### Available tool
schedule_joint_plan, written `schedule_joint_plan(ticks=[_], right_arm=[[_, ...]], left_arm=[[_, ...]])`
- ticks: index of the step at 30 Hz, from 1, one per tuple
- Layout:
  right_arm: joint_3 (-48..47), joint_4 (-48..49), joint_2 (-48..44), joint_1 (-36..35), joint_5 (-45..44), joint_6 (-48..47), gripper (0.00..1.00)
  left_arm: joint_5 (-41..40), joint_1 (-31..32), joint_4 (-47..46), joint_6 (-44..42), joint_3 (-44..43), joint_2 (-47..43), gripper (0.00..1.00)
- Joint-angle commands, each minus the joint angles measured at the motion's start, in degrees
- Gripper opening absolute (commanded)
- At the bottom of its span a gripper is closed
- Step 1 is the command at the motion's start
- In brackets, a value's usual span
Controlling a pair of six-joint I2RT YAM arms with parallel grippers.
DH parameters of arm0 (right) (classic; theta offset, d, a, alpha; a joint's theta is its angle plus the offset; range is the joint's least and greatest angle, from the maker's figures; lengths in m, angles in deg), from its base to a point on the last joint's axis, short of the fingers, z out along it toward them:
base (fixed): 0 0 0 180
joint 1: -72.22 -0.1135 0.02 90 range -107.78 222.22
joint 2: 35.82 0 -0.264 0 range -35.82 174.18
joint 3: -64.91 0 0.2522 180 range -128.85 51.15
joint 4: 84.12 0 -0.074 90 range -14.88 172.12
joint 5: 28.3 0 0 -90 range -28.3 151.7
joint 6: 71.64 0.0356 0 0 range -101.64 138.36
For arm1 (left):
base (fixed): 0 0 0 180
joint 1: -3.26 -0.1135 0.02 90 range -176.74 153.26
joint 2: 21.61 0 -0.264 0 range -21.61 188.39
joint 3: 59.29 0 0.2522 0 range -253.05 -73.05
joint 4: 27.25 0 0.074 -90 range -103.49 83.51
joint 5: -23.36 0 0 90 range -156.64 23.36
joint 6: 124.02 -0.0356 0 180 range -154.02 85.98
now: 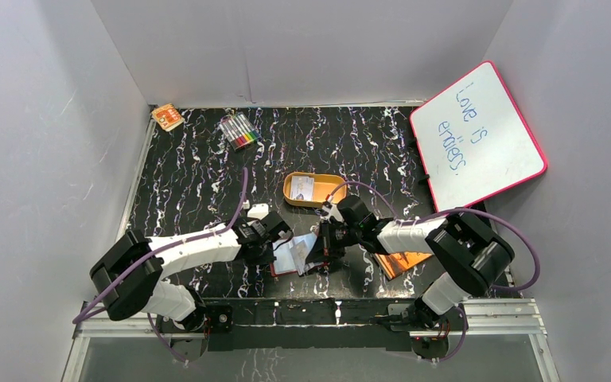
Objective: Put the credit cards into the card holder
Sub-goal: Insert the credit card into the card holder.
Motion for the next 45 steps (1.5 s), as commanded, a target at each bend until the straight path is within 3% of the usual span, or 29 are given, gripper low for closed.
schedule_joint_plan(ticks=[1,13,38,45], right_arm=[[-1.00,6.18,0.90,-0.25,1.26,2.06,0.00],[-0.14,12.77,2.42,-0.27,3.21,4.43,0.00],[-2.58,3.66,3.45,2.14,-3.01,-6.57,0.00],[-1.51,4.37,2.04,3.29,-3.71,-5.13,0.00]], left_arm=[[1.68,-0.41,-1.16,-0.58,1.03,2.11,0.20],[2.18,-0.41,-2.14,-1.94,0.74,3.96,0.19],[2.70,-0.48,-1.78,-4.49,-1.11,7.69,0.17],[2.79,-0.50,-1.76,-4.65,-1.39,8.58,0.16]])
